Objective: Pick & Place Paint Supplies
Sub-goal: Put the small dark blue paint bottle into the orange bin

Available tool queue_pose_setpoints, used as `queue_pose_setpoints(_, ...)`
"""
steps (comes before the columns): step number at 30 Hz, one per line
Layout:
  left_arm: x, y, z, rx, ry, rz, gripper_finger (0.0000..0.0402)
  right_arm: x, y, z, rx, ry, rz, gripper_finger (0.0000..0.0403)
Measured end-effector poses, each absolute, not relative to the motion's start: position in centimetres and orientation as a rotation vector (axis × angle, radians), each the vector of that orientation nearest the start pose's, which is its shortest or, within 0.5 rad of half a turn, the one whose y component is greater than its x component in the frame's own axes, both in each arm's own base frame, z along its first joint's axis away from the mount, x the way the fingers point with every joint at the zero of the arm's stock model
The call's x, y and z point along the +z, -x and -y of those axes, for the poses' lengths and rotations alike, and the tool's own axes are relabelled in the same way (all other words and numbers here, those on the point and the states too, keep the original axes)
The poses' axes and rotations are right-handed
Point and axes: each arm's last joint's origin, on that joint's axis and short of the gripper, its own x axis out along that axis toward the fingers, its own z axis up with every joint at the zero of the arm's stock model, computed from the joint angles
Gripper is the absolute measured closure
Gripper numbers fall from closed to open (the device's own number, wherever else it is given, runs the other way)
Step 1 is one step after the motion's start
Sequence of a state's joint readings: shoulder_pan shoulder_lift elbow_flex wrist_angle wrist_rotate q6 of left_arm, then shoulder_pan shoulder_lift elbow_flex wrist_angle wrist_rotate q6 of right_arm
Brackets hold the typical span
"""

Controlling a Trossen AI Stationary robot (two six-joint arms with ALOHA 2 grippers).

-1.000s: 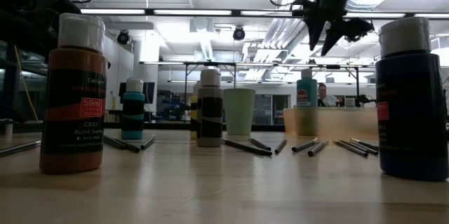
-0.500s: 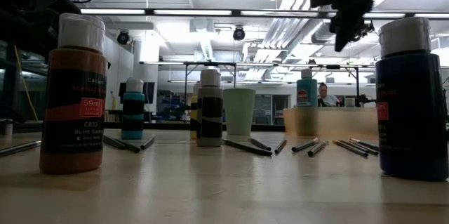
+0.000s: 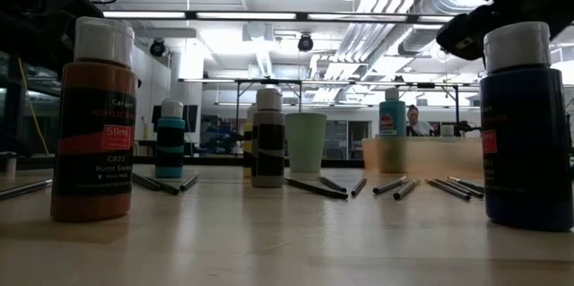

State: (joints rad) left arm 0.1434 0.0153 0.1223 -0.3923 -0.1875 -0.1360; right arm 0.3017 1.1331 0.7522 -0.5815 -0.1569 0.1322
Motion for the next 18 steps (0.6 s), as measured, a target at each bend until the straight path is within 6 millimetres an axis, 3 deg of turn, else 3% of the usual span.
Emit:
queue_pose_setpoints(9,16.6,-8.4,-1.8,0.348,0.128,-0.264,0.0380,21.3,-23.0,-10.2,0.506,0.054,-0.837,0.0137)
queue_pose_setpoints(18,16.6,-8.4,-1.8,0.348,0.128,-0.264,0.0380,19.3,-25.5,-13.3,0.646,0.091,-0.693,0.0128)
